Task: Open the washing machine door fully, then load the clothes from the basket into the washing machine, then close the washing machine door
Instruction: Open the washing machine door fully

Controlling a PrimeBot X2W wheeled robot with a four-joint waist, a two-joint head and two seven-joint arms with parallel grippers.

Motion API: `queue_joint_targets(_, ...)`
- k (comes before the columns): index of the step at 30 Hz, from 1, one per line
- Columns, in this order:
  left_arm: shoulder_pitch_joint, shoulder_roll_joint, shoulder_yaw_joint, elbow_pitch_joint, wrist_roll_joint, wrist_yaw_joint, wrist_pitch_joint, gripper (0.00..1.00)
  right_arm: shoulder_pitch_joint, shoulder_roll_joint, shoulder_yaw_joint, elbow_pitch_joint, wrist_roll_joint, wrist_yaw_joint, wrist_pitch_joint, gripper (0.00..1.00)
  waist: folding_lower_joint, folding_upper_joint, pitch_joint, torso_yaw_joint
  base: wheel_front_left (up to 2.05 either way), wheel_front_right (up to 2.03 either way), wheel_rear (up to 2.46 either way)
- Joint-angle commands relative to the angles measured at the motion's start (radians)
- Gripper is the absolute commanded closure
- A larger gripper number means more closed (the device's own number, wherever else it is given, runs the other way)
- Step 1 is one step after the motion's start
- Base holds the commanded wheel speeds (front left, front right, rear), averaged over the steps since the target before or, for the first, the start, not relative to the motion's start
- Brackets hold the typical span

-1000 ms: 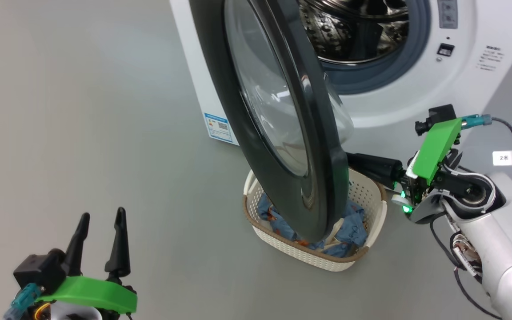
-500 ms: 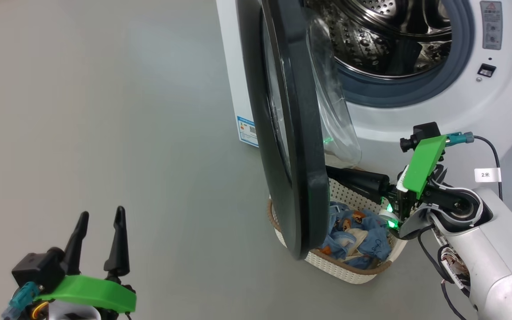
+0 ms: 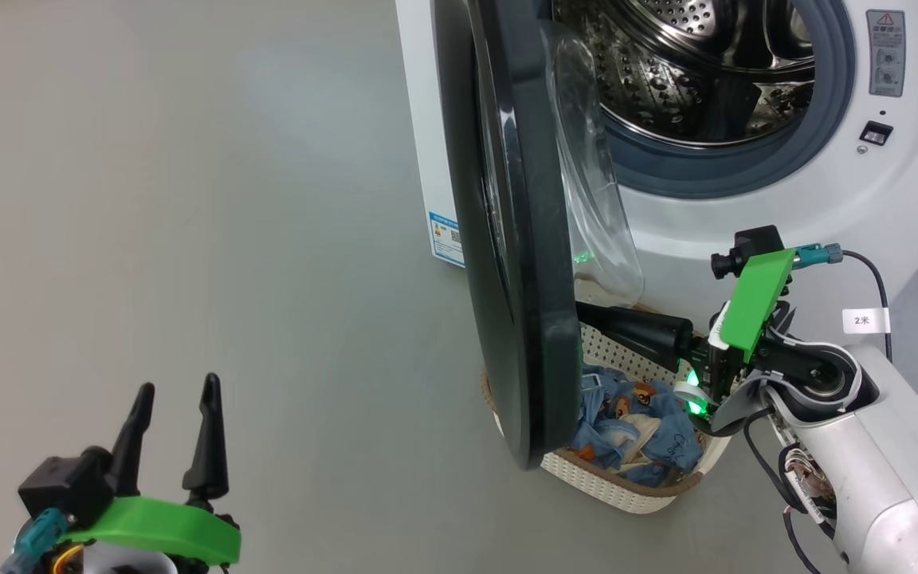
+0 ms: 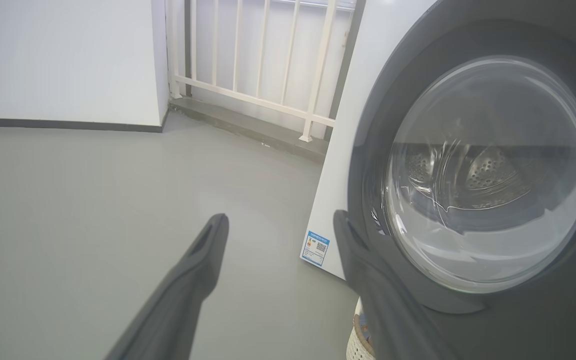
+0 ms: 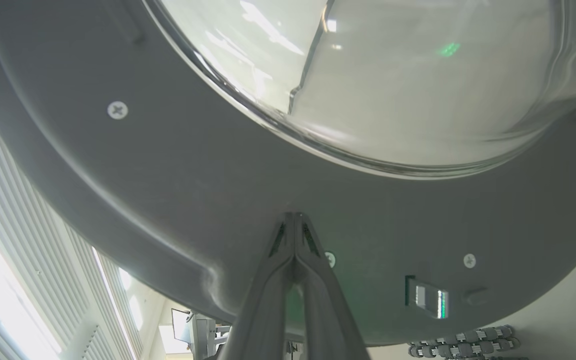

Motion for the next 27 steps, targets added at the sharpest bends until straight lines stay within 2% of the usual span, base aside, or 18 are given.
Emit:
queue_joint_targets(1, -0.010, 0.026, 0.031, -0.033, -0.009, 0.005, -0.002, 0.00, 0.001, 0.016, 0.004, -0.036, -0.002, 0.008, 0.007, 1.00, 0.0000, 0.0000, -0.002, -0.003, 0.00, 0.00, 0.00)
queue_joint_targets(11, 0.000, 0.036, 0.018, -0.045, 0.005, 0.024, 0.002, 0.00, 0.016, 0.016, -0.019, -0.060, -0.009, 0.008, 0.032, 1.00, 0.0000, 0.0000, -0.007, -0.036, 0.00, 0.00, 0.00)
queue_joint_targets(12, 0.000, 0.036, 0.018, -0.046, 0.006, 0.027, 0.002, 0.00, 0.018, 0.012, -0.021, -0.069, -0.014, 0.008, 0.031, 0.91, 0.0000, 0.0000, -0.007, -0.040, 0.00, 0.00, 0.00)
queue_joint_targets(13, 0.000, 0.036, 0.017, -0.046, 0.007, 0.030, 0.002, 0.00, 0.020, 0.010, -0.027, -0.079, -0.016, 0.008, 0.027, 0.69, 0.0000, 0.0000, -0.008, -0.044, 0.00, 0.00, 0.00)
queue_joint_targets(14, -0.001, 0.035, 0.017, -0.047, 0.007, 0.032, 0.000, 0.00, 0.023, 0.009, -0.035, -0.090, -0.016, 0.008, 0.022, 0.53, 0.0000, 0.0000, -0.008, -0.049, 0.00, 0.00, 0.00)
queue_joint_targets(15, -0.001, 0.035, 0.017, -0.047, 0.007, 0.033, -0.001, 0.00, 0.025, 0.007, -0.042, -0.101, -0.018, 0.008, 0.017, 0.00, 0.0000, 0.0000, -0.008, -0.054, 0.00, 0.00, 0.00)
queue_joint_targets(21, 0.003, 0.037, 0.014, -0.050, 0.008, 0.042, -0.006, 0.00, 0.052, -0.016, -0.075, -0.184, -0.044, 0.008, -0.014, 0.00, 0.0000, 0.0000, -0.012, -0.092, 0.00, 0.00, 0.00)
queue_joint_targets(27, 0.009, 0.037, 0.014, -0.049, 0.007, 0.047, -0.017, 0.00, 0.112, -0.048, -0.089, -0.343, -0.116, 0.008, -0.078, 0.00, 0.0000, 0.0000, -0.018, -0.139, 0.00, 0.00, 0.00)
